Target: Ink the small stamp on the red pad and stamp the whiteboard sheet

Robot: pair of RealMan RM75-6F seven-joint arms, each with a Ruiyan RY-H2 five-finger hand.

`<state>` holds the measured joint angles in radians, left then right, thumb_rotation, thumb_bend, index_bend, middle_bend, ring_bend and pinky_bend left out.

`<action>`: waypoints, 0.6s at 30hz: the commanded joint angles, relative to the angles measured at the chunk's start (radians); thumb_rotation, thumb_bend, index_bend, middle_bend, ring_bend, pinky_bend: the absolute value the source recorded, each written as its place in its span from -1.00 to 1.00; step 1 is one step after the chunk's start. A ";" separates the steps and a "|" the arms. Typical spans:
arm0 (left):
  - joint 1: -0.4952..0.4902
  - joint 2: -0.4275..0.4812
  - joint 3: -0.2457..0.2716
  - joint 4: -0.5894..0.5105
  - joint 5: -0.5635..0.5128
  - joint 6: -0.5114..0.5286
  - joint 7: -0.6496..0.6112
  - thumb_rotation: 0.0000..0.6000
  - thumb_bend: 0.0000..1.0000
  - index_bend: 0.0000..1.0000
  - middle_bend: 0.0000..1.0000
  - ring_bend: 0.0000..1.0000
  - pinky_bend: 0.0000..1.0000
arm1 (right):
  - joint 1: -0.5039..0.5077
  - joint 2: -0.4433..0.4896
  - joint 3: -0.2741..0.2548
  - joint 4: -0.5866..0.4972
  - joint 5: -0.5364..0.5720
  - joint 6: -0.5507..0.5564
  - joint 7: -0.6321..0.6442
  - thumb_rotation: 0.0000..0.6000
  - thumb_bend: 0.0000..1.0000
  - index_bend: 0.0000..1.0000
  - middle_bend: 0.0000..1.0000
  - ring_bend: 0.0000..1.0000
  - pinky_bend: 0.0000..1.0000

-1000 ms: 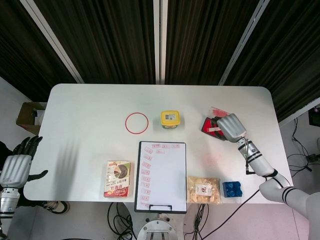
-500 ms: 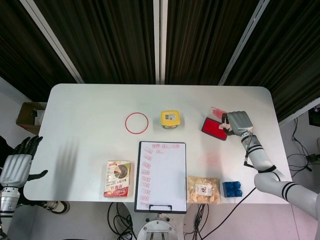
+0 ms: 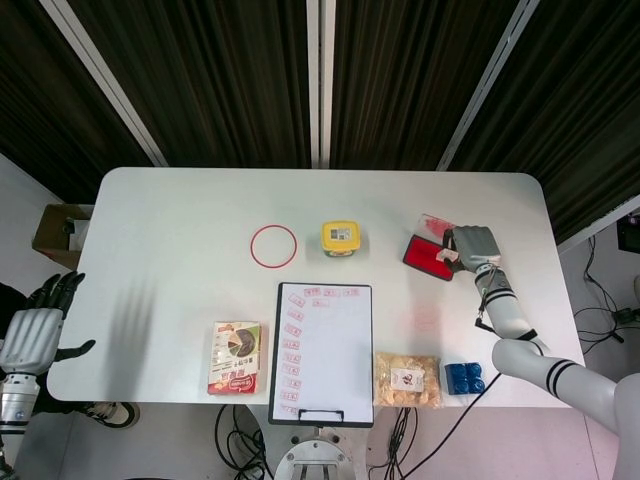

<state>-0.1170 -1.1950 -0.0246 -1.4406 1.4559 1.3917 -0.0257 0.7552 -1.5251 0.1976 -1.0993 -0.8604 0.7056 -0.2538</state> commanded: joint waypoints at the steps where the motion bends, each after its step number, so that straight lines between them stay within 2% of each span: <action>1: 0.000 0.000 0.000 0.001 -0.001 -0.002 -0.001 1.00 -0.99 -0.90 -0.88 -0.90 -0.67 | 0.008 -0.006 -0.002 0.008 0.018 -0.013 -0.013 1.00 -0.12 1.00 0.87 0.91 1.00; 18: -0.004 -0.001 0.005 0.016 0.005 -0.012 -0.035 1.00 -1.00 -0.90 -0.88 -0.90 -0.67 | 0.030 -0.035 -0.022 0.043 0.054 -0.025 -0.060 1.00 -0.06 1.00 0.88 0.92 1.00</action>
<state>-0.1208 -1.1955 -0.0188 -1.4252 1.4614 1.3794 -0.0615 0.7856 -1.5583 0.1763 -1.0579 -0.8044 0.6784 -0.3124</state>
